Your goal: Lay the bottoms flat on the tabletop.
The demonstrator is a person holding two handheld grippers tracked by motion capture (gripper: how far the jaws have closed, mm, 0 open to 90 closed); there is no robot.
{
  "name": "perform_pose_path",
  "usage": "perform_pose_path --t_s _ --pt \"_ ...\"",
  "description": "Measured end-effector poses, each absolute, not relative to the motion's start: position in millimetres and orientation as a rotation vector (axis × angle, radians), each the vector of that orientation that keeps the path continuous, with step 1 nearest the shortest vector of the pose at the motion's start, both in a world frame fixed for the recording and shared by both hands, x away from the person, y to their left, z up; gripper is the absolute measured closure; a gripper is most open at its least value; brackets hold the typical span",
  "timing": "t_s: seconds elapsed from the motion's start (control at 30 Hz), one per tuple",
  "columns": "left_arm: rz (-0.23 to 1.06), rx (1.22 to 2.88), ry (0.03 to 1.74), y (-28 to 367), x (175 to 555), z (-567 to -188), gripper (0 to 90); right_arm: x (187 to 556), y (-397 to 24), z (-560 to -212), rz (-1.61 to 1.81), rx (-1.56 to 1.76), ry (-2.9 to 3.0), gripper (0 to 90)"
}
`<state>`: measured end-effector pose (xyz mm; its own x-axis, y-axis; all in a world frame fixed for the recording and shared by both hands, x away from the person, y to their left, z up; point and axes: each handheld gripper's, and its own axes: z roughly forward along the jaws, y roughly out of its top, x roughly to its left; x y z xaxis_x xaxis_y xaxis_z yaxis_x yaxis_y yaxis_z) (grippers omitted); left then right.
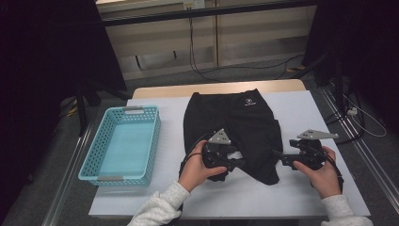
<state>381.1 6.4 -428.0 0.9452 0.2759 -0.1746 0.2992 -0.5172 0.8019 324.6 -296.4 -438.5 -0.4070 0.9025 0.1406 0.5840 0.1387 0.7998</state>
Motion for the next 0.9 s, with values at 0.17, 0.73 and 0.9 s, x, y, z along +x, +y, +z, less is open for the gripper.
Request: perform_pose_path --t_s 0.17,0.73,0.9 --pt "-0.012 2.170 0.389 0.3 374.0 -430.9 41.9 320.6 -295.6 -439.0 1.163 1.433 2.050 16.4" --pt "0.027 2.286 0.297 -21.0 364.5 -452.3 48.4 303.1 -292.0 -438.5 1.119 1.408 2.064 18.2" --pt "0.013 2.292 0.297 -26.3 361.2 -456.6 53.9 304.4 -288.0 -441.6 1.113 1.397 2.089 19.9"
